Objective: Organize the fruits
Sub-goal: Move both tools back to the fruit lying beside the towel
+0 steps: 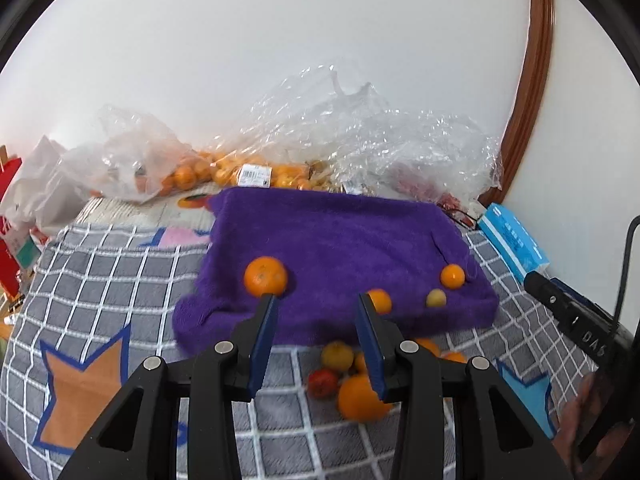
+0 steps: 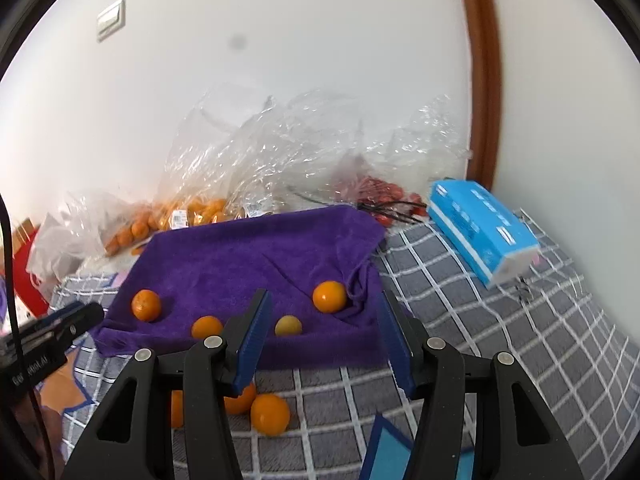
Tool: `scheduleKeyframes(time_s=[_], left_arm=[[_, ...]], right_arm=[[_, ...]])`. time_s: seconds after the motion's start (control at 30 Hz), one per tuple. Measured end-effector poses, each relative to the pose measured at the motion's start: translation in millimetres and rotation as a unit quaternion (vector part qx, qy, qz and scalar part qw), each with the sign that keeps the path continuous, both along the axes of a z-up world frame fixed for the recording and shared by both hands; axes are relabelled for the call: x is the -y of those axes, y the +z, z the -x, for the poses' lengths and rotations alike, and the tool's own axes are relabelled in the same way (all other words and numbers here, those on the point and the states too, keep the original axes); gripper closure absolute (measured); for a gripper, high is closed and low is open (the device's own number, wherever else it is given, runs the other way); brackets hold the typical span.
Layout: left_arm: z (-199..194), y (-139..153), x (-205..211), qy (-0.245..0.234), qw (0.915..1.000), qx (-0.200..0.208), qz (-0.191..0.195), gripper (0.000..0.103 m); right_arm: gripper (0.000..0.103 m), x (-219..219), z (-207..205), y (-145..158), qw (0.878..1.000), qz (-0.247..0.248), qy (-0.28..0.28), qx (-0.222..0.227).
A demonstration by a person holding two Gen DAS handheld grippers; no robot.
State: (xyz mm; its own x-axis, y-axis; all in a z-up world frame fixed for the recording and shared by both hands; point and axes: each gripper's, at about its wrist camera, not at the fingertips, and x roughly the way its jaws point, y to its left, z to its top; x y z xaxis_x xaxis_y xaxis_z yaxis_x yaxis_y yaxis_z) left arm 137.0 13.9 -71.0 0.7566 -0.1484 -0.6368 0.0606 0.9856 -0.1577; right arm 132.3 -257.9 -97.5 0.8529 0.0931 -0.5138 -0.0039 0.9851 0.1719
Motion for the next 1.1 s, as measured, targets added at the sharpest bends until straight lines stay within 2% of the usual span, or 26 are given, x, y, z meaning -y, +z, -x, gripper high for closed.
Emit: scheduleKeyframes(time_s=[0.1,0.3,0.6,0.8,0.97,1.1], left_arm=[[7,-8,-10,0.008,0.9998,-0.015,0.004,0.065],[12,-26,-36,0.016,0.9966,-0.066,0.046,0.066],[11,-56,-43,0.032,0.9954,-0.091,0.000,0.067],[0,-75,-48,0.038,0.9919,-0.121,0.007,0.067],[3,-80,-51,0.031,0.9940,-0.105,0.012,0.065],[11,-82,-46,0.022,0.9965,-0.080,0.006,0.055]], right_arm=[[0.048,-2,9,-4,0.999,0.017,-0.001,-0.029],[0.048,-6,22,-16,0.999,0.012,0.026,-0.047],[0.048,-19,24,-41,0.997,0.010,0.048,-0.064],[0.050,-20,18,-54,0.996,-0.001,0.045,-0.079],[0.058,-23,8,-66,0.994,-0.007,0.050,-0.098],[0.060,-30,2,-74,0.993,-0.018,0.065,-0.101]])
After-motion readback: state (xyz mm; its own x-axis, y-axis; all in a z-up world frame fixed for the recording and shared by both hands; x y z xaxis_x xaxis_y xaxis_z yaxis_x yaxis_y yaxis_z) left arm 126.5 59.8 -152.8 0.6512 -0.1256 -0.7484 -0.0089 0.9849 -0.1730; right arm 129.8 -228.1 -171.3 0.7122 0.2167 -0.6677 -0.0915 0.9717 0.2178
